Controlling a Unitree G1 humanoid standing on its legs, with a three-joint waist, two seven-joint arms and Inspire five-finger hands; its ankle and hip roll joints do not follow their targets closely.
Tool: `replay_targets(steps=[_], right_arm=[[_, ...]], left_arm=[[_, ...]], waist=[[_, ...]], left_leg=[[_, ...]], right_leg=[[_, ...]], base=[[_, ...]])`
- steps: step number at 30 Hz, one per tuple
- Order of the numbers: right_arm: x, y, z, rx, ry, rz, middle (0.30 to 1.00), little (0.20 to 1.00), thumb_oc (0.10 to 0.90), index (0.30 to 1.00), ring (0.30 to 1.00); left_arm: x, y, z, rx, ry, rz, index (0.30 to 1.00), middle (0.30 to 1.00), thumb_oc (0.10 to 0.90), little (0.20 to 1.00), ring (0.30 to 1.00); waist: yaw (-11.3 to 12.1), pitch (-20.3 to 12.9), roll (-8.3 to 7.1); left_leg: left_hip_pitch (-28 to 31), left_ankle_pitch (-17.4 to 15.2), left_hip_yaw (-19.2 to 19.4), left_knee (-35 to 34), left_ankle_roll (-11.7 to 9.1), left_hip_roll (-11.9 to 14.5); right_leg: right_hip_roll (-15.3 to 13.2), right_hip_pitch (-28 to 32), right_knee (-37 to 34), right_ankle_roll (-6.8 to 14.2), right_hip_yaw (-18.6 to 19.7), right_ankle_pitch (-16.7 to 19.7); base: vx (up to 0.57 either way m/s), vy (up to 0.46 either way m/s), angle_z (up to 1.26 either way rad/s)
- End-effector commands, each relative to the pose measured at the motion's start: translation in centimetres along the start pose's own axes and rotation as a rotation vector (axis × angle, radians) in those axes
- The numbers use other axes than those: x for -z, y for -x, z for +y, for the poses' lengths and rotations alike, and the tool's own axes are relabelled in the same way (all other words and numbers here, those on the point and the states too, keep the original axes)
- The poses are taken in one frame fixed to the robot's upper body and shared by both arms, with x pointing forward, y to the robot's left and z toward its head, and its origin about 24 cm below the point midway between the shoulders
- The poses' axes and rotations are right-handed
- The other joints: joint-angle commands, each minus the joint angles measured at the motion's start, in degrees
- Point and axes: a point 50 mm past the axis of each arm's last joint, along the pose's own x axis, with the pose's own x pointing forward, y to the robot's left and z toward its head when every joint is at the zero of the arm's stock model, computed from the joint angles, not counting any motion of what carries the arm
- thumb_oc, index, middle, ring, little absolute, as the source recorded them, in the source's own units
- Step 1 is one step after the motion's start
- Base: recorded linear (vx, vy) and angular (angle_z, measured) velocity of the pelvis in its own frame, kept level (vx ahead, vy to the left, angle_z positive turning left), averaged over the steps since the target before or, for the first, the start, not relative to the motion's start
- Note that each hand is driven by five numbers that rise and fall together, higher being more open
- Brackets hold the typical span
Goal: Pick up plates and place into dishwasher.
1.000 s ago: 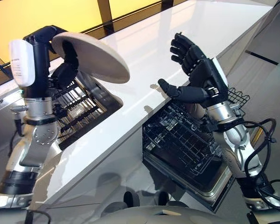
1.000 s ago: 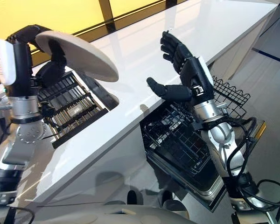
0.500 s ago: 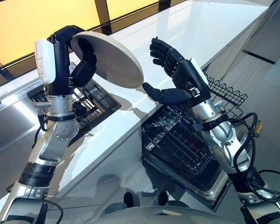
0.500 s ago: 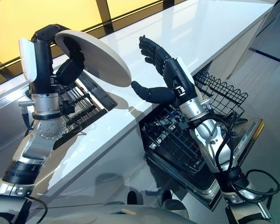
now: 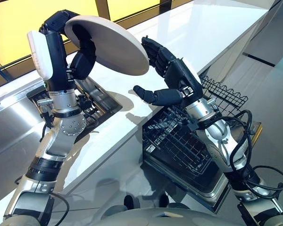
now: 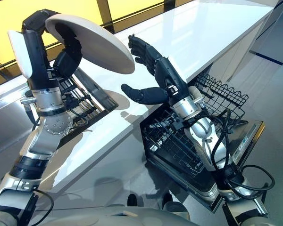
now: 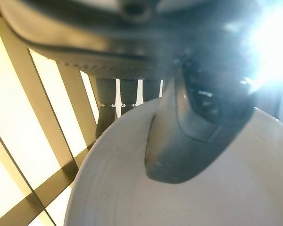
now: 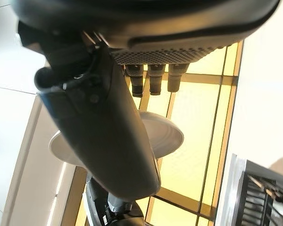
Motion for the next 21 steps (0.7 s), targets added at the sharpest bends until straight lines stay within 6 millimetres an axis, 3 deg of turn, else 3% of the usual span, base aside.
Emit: replay_targets(steps=[1,12,21], right_arm=[[-5.4,-2.9,0.5,-0.010,-0.044,-0.319,0.900,0.900,0.800,0.900,0.900],[-6.5,-3.5,0.8,0.074,-0.012,-0.401,0.900,0.900,0.800,0.900,0.900],[-6.4,-4.1,0.7,0.102,0.038,-0.385,0.900,0.900,0.800,0.900,0.900]], left_arm=[[-1.7,-4.3,0.1,-0.185,0.061,-0.113,0.300,0.300,0.100,0.200,0.300],[-2.2,-3.2,-1.5,-0.218,0.211,-0.021,0.300,0.300,0.100,0.200,0.300],[-3.5,-3.1,-2.4,-0.149,0.283,-0.052,0.300,0.300,0.100,0.200,0.300]], waist=[[-0.9,-4.9,-0.92],[-0.8,-4.9,-1.24],[-0.4,-4.9,-1.25]], left_leg=[[2.2,-7.9,0.2,0.1,1.5,-3.8],[2.1,-7.7,0.0,0.1,1.7,-3.8],[2.1,-7.7,-0.5,0.2,1.7,-3.9]], right_leg=[[3.5,-0.7,6.1,1.5,-0.3,-7.3],[3.7,-0.7,5.9,1.2,-0.1,-6.9],[3.7,-0.6,6.1,1.0,-0.3,-7.2]], base=[[0.00,0.000,0.00],[0.00,0.000,0.00],[0.00,0.000,0.00]])
